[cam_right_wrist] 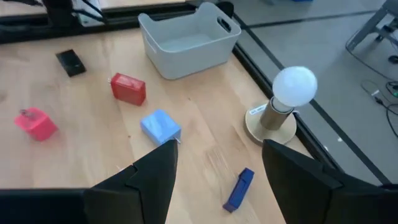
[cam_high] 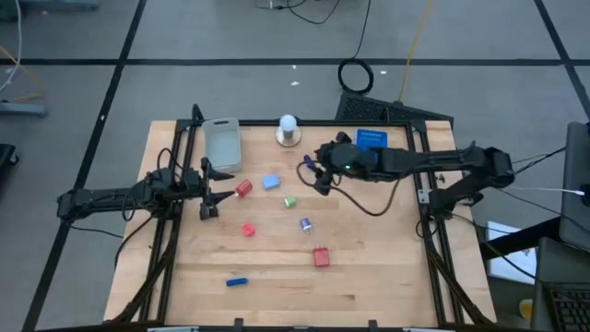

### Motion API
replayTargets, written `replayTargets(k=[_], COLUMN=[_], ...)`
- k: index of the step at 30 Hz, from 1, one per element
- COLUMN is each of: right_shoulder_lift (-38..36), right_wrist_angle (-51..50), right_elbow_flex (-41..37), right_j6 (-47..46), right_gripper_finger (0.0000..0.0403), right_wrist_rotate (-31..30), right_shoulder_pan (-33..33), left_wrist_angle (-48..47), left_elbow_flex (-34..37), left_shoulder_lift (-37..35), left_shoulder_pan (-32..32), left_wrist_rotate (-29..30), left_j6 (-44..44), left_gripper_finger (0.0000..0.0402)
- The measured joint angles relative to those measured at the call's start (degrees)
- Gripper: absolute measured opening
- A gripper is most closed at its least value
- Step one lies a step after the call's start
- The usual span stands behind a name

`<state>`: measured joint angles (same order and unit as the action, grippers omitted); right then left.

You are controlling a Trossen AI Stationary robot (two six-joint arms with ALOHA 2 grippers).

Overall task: Pick & Place Office items
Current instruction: Put the top blue digital clock into the blue bin

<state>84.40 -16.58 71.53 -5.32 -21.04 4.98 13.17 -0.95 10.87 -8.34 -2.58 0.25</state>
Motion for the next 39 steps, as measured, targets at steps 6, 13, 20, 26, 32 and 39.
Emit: replayTargets(k=[6,13,20,26,32,39], right_shoulder_lift=[4.7,9.1,12.6,14.0,15.4,16.8], right_wrist_angle=[-1.7,-1.5,-0.9,2.5,6.0,9.2], right_elbow_flex=[0.3,0.3,0.3,0.2,0.1,0.1], right_j6=[-5.0,-11.0,-14.8,-18.2,-19.1,-20.2], right_gripper_finger=[0.0226,0.0226,0.0226,0.0226,0.0226,0.0226], right_wrist_rotate=[-0.1,-0.2,0.1,0.0,-2.4,-2.9], right_shoulder_pan=[2.5,5.3,6.7,7.5,7.9,8.6], left_wrist_angle=[0.3,0.3,0.3,0.4,0.4,0.4], left_elbow_flex=[0.0,0.0,0.0,0.0,0.0,0.0], left_shoulder_lift=[0.0,0.0,0.0,0.0,0.0,0.0], left_shoulder_pan=[0.0,0.0,0.0,0.0,0.0,0.0], left_wrist_rotate=[4.2,6.2,6.1,5.8,5.6,5.6], left_j6=[-0.3,-0.8,-0.8,-0.8,-0.8,-0.8], left_gripper_finger=[0.0244,0.0244,0.0244,0.0244,0.0244,0.0244])
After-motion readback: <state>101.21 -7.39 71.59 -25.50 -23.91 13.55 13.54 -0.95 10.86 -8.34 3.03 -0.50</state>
